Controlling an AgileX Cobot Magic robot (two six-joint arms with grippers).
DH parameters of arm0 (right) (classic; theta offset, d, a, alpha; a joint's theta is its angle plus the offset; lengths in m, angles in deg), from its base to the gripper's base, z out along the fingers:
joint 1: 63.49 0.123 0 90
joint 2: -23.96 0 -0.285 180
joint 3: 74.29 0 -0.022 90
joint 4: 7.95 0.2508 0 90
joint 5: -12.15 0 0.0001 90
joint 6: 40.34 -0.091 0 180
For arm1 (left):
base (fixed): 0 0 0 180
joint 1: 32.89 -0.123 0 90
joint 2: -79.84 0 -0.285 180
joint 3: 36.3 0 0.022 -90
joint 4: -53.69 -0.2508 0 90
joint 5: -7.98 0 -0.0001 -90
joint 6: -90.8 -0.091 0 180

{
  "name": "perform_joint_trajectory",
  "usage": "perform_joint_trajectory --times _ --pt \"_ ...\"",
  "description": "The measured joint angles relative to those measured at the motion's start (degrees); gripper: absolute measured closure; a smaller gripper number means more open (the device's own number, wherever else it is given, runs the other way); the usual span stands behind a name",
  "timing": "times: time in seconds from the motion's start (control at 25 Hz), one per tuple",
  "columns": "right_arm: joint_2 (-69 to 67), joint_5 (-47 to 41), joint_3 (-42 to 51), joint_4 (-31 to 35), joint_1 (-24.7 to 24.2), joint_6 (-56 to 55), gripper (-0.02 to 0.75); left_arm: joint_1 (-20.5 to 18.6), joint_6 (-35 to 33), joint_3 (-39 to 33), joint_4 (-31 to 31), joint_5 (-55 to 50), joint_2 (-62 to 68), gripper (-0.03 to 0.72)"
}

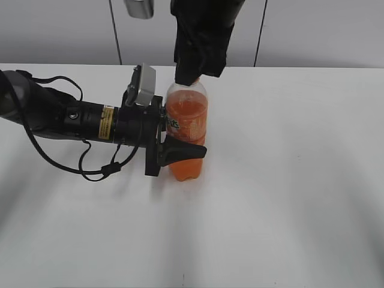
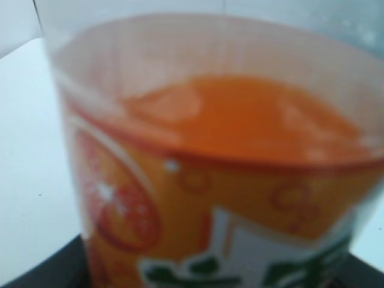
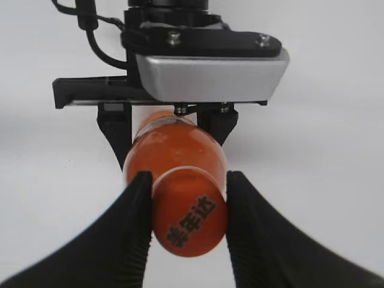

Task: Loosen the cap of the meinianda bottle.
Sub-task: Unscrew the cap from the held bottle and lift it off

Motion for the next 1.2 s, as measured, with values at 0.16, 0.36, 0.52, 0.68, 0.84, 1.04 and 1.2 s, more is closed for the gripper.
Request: perform_joint_trajectory --times 0.16,0.36,0.52,0.68,0.84,1.04,1.2 --pt "0.1 -0.3 0.0 0.3 0.0 8.1 0.460 0.0 -0.1 0.0 -0.1 0.1 0.0 0.265" --pt "0.1 -0.5 0.0 0.4 0.1 18.4 0.460 0.0 -0.2 0.0 -0.1 0.1 0.0 0.265" --pt "0.1 -0.6 -0.1 0.5 0.1 22.9 0.460 0.0 -0.2 0.0 -0.1 0.1 0.0 0.265" --pt "0.1 -0.6 -0.1 0.5 0.1 23.9 0.459 0.0 -0.2 0.0 -0.1 0.1 0.0 0.267" --pt "0.1 -0.6 -0.1 0.5 0.1 23.5 0.459 0.0 -0.2 0.0 -0.1 0.1 0.0 0.267" --pt "0.1 -0.4 -0.1 0.5 0.1 22.9 0.433 0.0 -0.1 0.0 -0.1 0.0 0.0 0.267" --pt "0.1 0.0 -0.1 0.5 0.1 22.3 0.380 0.0 0.1 0.0 -0.1 0.0 0.0 0.267"
